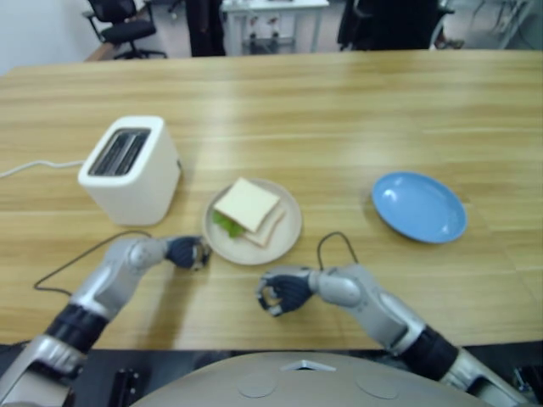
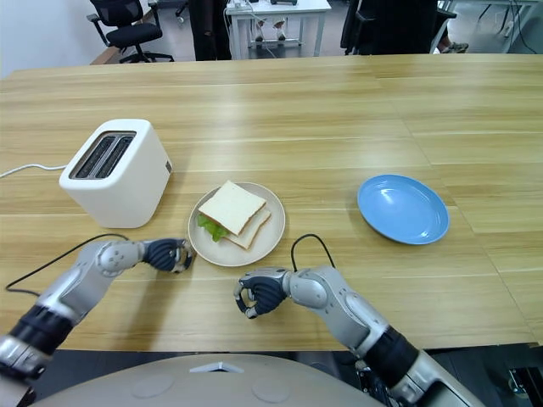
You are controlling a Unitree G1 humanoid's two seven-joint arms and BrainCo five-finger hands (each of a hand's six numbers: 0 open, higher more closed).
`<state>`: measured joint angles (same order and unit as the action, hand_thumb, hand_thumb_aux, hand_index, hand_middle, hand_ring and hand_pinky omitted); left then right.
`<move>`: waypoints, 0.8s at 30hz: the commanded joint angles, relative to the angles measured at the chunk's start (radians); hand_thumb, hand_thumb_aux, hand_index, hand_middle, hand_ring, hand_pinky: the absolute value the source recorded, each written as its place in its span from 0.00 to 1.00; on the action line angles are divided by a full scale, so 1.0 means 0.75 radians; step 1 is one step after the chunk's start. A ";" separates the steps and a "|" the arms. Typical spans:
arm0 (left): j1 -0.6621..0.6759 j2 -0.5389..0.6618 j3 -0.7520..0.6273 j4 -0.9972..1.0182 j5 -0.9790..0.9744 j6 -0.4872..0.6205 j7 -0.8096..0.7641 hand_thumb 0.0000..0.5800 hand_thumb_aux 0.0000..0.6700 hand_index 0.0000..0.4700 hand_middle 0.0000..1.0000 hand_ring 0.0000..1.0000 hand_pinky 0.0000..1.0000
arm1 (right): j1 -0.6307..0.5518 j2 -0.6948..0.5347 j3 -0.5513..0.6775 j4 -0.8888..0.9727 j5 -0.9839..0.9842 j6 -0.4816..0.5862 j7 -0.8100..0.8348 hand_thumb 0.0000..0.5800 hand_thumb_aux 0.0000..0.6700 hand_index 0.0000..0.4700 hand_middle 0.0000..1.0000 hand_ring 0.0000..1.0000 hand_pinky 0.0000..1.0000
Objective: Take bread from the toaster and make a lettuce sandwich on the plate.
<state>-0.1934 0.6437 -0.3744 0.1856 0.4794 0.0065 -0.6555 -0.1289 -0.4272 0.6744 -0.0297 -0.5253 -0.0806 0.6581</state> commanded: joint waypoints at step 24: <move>-0.314 -0.348 0.127 0.589 -0.071 -0.148 0.627 0.00 0.00 0.00 0.00 0.00 0.00 | -0.291 0.132 -0.220 0.819 -0.060 -0.482 -0.954 0.00 0.00 0.00 0.00 0.00 0.00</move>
<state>-0.4925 0.3730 -0.3245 0.7336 0.4882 -0.0985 -0.1775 -0.4336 -0.2945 0.5490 0.7350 -0.6159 -0.4337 -0.0731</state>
